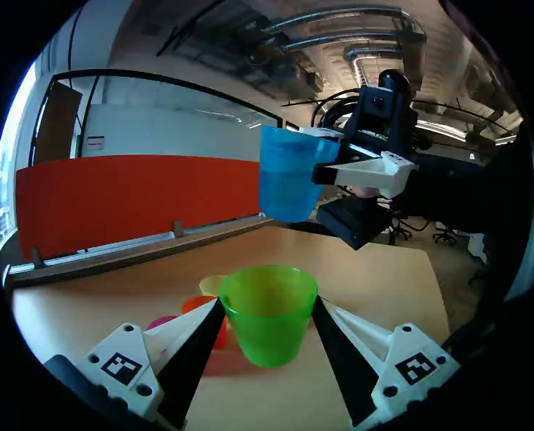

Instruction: Pour water

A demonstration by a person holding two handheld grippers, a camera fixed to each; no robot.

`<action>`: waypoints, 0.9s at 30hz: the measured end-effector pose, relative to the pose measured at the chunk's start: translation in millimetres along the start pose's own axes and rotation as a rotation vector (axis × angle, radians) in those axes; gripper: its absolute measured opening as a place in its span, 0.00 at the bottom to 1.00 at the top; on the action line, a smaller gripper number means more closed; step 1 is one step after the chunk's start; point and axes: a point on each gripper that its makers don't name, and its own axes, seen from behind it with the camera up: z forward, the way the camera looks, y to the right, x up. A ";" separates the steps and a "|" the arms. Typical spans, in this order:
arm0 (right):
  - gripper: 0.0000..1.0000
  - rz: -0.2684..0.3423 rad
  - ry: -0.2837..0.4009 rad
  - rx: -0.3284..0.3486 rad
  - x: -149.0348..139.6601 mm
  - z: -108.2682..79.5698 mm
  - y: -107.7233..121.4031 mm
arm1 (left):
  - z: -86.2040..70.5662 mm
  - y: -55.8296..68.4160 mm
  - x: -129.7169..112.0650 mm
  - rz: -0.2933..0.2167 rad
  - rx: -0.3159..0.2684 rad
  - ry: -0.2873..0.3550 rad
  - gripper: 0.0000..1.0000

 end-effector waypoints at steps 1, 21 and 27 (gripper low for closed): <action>0.89 -0.007 -0.003 0.001 -0.1 0.6 0.6 | -0.4 0.2 0.1 0.000 -0.001 0.000 0.86; 0.89 -0.116 0.004 -0.004 8.4 12.2 10.1 | -6.1 6.8 1.6 0.002 -0.025 0.004 0.86; 0.89 -0.138 0.001 -0.004 8.4 14.3 11.8 | -6.5 9.0 3.3 0.002 -0.034 0.007 0.86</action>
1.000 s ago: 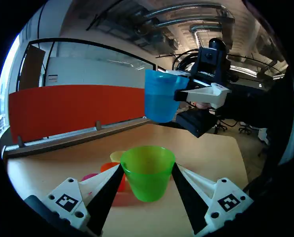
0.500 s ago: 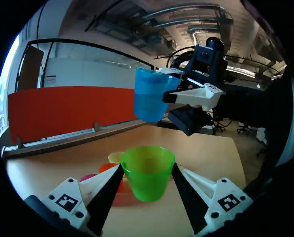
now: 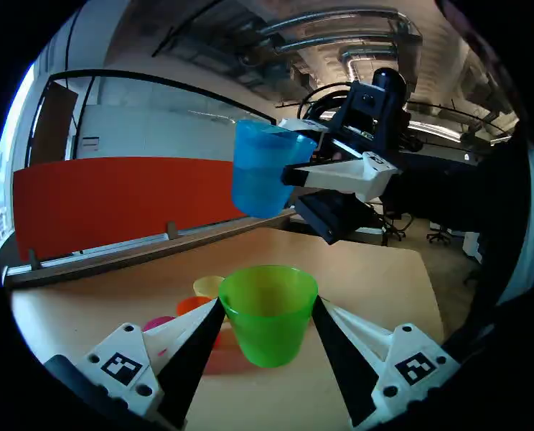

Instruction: Pour water

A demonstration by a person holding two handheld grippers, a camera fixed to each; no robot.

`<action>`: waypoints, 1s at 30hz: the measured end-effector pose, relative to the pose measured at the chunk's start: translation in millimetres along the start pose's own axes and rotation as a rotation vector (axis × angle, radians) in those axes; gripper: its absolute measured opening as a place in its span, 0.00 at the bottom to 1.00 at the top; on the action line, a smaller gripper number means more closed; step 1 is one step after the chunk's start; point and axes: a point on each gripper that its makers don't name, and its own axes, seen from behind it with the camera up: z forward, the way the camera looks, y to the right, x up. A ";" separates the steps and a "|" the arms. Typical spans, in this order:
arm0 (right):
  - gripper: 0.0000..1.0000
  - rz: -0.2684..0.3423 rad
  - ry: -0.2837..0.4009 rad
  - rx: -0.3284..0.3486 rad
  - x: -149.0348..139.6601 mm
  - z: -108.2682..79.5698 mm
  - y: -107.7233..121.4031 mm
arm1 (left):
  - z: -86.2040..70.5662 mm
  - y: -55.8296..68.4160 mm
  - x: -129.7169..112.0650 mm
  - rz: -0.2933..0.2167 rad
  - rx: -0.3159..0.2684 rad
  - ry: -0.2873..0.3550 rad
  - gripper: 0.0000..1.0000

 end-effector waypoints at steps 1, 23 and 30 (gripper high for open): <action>0.89 -0.005 0.000 -0.001 0.2 0.2 0.5 | -0.2 1.0 0.4 0.000 -0.003 0.001 0.86; 0.89 -0.110 -0.012 -0.008 0.4 3.5 4.9 | -1.6 10.9 2.1 0.011 -0.037 0.002 0.86; 0.89 -0.144 -0.018 -0.012 -0.7 4.8 6.9 | -2.4 13.1 2.6 0.014 -0.043 0.005 0.86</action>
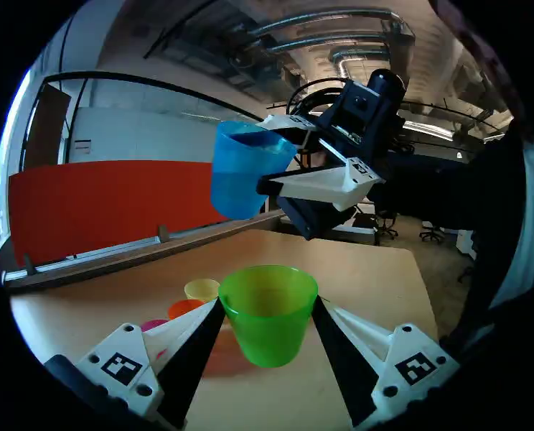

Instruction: Pour water

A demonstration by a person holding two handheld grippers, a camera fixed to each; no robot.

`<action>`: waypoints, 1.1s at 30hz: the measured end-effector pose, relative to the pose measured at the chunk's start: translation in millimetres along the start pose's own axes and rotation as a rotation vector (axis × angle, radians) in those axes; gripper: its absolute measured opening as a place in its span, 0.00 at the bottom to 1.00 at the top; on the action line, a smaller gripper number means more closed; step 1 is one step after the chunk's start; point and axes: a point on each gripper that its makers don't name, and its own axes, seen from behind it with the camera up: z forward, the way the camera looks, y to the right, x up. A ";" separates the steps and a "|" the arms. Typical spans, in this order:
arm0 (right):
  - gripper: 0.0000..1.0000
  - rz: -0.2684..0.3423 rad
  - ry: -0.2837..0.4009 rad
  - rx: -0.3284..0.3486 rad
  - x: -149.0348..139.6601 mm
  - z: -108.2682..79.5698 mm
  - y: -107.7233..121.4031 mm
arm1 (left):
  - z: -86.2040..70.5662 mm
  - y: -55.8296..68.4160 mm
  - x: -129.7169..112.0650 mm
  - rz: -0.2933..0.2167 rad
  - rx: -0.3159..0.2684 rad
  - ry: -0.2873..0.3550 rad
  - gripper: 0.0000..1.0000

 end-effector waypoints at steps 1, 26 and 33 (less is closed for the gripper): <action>0.89 -0.006 -0.001 0.000 -0.2 0.1 0.3 | 0.0 0.1 0.1 0.001 0.000 0.001 0.86; 0.89 -0.129 -0.023 -0.017 0.3 4.9 6.2 | 0.2 8.0 3.8 0.022 -0.016 0.014 0.86; 0.89 -0.160 -0.030 -0.017 0.6 6.0 7.0 | -0.6 8.7 5.2 0.020 -0.019 0.019 0.86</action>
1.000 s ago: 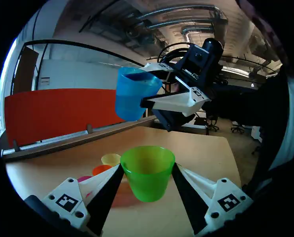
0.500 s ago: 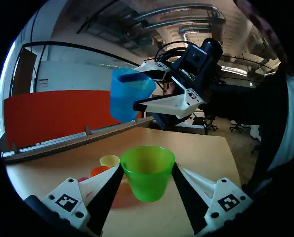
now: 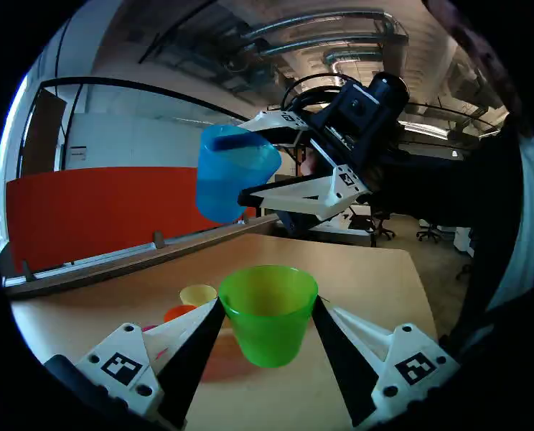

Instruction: Pour water

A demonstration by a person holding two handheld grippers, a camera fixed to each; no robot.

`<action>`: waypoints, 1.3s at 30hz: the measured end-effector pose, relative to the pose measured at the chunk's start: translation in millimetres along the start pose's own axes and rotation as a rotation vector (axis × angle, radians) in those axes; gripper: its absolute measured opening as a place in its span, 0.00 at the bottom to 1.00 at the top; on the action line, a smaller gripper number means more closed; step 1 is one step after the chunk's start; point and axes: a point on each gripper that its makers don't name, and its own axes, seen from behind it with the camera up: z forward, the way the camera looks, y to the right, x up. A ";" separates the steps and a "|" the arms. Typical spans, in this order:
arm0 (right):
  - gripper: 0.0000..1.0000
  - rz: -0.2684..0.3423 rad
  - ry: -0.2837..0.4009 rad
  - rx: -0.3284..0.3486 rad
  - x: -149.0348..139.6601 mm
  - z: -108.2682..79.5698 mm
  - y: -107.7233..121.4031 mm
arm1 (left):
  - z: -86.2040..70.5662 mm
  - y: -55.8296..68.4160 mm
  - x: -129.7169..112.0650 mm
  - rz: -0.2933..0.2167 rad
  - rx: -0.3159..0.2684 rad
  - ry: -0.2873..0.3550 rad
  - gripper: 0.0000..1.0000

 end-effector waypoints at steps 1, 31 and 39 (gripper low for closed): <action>0.89 -0.004 0.000 -0.001 0.3 0.2 0.3 | 0.1 0.1 0.4 0.000 -0.001 0.000 0.86; 0.89 -0.116 -0.016 -0.010 1.4 3.3 2.2 | 1.6 3.1 3.3 0.006 -0.005 0.006 0.86; 0.89 -0.141 -0.016 -0.017 2.9 3.2 4.6 | 2.3 5.1 4.6 0.010 -0.008 0.007 0.86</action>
